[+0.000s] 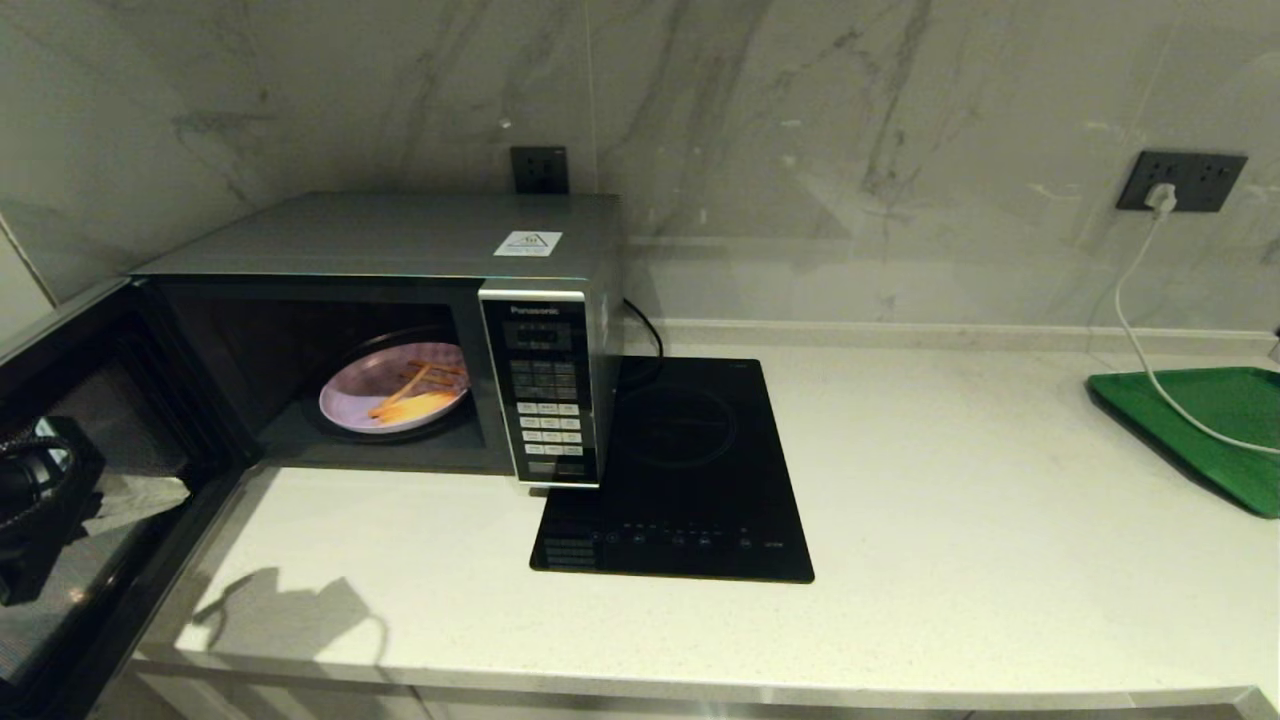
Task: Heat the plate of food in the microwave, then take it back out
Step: Take the plate out of the microwave
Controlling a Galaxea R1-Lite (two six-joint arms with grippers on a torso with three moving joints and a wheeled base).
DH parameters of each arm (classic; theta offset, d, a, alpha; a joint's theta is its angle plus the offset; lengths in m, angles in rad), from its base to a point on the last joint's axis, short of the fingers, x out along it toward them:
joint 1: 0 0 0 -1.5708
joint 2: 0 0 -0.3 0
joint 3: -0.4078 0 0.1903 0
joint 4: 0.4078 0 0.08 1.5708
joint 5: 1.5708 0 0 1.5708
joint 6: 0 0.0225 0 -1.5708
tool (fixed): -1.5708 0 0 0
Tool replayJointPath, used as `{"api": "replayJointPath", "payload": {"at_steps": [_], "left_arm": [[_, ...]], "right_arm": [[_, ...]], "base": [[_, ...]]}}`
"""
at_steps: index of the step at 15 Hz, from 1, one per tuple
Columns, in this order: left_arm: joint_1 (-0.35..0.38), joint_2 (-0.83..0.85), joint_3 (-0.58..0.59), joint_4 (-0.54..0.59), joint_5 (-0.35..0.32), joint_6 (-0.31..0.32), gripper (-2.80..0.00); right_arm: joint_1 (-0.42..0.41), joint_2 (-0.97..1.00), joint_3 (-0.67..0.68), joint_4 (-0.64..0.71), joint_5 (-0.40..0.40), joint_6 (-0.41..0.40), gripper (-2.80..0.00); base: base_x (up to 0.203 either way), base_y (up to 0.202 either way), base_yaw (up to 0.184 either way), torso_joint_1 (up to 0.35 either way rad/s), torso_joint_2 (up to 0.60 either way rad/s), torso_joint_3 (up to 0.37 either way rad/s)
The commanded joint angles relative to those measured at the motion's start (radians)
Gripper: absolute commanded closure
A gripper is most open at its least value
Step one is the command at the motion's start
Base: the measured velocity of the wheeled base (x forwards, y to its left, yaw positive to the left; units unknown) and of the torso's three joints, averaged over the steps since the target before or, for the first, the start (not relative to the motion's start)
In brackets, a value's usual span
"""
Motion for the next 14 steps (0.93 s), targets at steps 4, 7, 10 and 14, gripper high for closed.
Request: {"api": "replayJointPath", "payload": {"at_steps": [4,7,10,14], "left_arm": [[0.050,0.029,0.001,-0.044,-0.003,-0.001,0.00],[0.011,0.001,0.039,-0.045,-0.007,-0.002,0.00],[0.008,0.006,0.040,-0.047,-0.006,-0.002,0.00],[0.028,0.016,0.024,-0.048,-0.005,-0.005,0.00]], "right_arm": [[0.001,0.002,0.000,0.000,0.000,0.001,0.00],[0.001,0.002,0.000,0.000,0.000,0.001,0.00],[0.001,0.002,0.000,0.000,0.000,0.001,0.00],[0.001,0.002,0.000,0.000,0.000,0.001,0.00]], "base": [[0.000,0.000,0.000,0.000,0.00,0.000],[0.000,0.000,0.000,0.000,0.00,0.000],[0.000,0.000,0.000,0.000,0.00,0.000],[0.000,0.000,0.000,0.000,0.00,0.000]]}}
